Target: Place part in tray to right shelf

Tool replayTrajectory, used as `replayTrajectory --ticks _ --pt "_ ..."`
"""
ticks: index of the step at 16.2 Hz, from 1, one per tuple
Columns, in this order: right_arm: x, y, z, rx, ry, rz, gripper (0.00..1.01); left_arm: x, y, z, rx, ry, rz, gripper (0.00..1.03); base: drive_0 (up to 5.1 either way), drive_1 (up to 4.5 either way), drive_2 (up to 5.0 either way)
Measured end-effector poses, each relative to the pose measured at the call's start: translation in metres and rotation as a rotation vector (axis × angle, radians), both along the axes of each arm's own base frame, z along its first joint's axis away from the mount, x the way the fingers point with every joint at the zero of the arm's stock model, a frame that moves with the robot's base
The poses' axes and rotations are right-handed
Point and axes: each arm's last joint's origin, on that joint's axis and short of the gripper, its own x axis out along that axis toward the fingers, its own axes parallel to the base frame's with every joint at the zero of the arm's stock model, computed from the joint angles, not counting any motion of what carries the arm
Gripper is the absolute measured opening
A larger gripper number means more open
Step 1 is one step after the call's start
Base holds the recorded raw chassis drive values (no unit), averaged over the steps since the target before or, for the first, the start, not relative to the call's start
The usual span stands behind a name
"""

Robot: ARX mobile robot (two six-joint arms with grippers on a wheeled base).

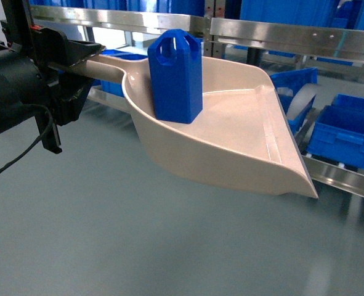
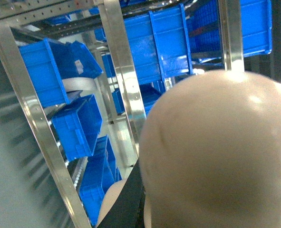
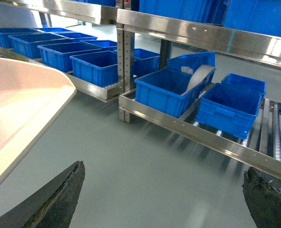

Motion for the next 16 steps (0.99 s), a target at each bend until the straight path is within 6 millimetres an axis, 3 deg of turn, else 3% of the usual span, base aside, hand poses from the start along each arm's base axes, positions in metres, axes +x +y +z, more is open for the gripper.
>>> replayTrajectory --ticks 16 --pt "0.0 0.0 0.0 0.0 0.0 0.0 0.98 -0.0001 -0.0005 0.0 0.0 0.0 -0.002 0.16 -1.6 -1.57 -1.6"
